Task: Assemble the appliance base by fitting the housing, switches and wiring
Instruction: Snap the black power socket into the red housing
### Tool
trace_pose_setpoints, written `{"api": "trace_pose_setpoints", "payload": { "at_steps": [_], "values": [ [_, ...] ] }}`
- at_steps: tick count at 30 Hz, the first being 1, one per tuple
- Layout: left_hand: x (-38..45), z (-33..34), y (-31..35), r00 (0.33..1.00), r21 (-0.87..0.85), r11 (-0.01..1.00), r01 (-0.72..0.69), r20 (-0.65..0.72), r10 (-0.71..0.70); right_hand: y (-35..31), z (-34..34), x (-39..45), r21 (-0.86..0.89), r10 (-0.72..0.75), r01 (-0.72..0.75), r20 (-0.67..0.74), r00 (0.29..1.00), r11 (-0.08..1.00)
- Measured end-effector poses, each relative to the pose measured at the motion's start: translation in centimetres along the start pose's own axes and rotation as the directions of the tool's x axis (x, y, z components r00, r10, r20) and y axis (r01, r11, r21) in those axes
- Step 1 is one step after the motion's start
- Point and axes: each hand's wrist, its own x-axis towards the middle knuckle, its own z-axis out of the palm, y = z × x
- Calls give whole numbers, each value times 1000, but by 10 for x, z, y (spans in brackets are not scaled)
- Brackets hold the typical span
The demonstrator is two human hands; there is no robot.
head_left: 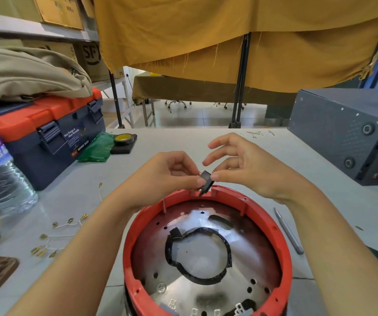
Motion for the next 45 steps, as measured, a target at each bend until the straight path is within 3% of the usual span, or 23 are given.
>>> {"api": "trace_pose_setpoints", "payload": {
  "at_steps": [5,9,15,18,23,29,35,45],
  "values": [
    [0,3,1,995,-53,998,24,97,-19,0,4,2,56,-19,23,-55,998,998],
    [1,9,1,993,-98,995,26,121,-14,3,10,4,-19,0,-2,-91,996,1000],
    [5,6,-3,999,-132,990,41,-22,-44,3,3,4,-104,-39,30,-85,996,994],
    [7,5,-5,996,-142,986,82,-30,-87,6,5,5,-143,-56,42,-93,994,989],
    [9,0,-5,992,-64,993,101,86,-96,13,6,9,-145,-33,10,-159,987,989],
    [12,0,-9,996,358,933,19,-84,12,19,7,9,-138,22,-48,-178,984,989],
    [13,-2,-12,989,377,924,70,-147,-15,23,11,10,-194,63,-95,-164,984,976],
    [16,-1,-16,994,426,904,42,-109,5,25,14,12,-284,60,-104,-160,985,953]
  ]
}}
